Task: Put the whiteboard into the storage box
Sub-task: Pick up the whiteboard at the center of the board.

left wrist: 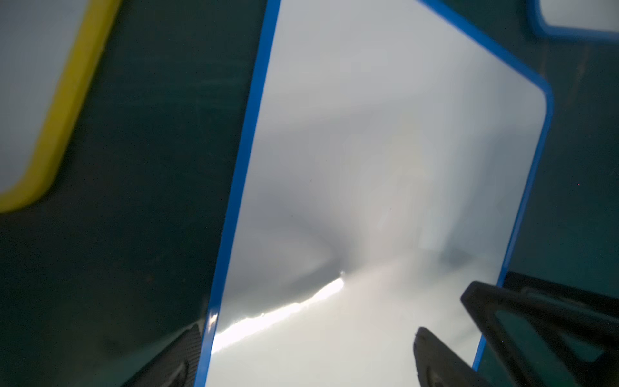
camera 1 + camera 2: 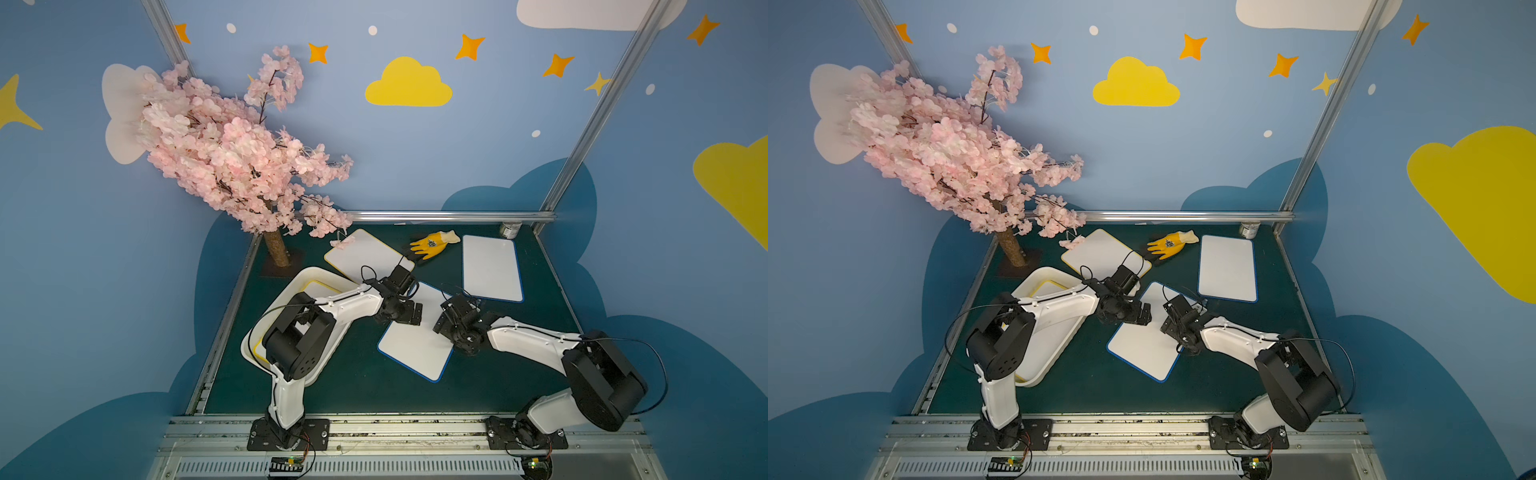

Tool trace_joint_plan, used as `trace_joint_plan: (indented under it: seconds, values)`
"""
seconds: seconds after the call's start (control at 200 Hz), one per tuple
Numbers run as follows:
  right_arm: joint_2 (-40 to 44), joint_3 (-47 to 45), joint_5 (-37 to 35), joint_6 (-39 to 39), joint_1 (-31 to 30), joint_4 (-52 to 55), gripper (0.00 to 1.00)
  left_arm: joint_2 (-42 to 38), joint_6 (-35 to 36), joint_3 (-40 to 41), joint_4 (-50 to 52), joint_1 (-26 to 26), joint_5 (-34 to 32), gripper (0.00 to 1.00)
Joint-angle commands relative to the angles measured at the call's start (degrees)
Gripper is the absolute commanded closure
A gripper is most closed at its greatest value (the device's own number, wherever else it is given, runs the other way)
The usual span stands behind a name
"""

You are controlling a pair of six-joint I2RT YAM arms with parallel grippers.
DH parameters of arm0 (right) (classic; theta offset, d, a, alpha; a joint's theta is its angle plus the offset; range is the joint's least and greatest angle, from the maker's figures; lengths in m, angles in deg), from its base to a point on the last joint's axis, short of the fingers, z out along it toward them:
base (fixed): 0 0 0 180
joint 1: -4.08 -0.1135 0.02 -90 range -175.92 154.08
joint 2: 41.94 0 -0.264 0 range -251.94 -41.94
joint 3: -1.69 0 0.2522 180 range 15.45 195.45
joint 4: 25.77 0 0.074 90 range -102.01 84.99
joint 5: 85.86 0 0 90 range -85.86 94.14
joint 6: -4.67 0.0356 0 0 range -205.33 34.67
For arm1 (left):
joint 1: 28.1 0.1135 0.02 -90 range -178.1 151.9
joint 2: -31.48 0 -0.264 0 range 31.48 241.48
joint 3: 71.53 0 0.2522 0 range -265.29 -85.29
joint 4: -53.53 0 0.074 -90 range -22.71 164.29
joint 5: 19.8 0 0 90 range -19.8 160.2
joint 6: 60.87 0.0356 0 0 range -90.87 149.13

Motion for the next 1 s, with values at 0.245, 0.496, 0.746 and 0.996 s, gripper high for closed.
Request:
trace_joint_plan:
  seconds: [0.245,0.496,0.746,0.996]
  values:
    - [-8.3,4.7,-8.1,9.8,-7.4,10.7,0.12,8.8,-2.1,-4.8,-2.1,-0.7,-2.1,0.00]
    - [-9.5,1.0,3.4,6.4,-6.6,-5.4,0.12,9.9,-2.9,-4.7,-3.8,-1.4,2.1,0.00]
    - [-4.9,-6.1,14.1,6.5,-3.8,-20.8,0.12,8.5,-5.1,-2.4,-7.2,-1.6,9.0,0.00]
    - [0.5,-8.4,19.2,8.1,-0.8,-25.5,0.12,6.7,-6.0,-0.2,-8.7,-1.5,12.3,0.01]
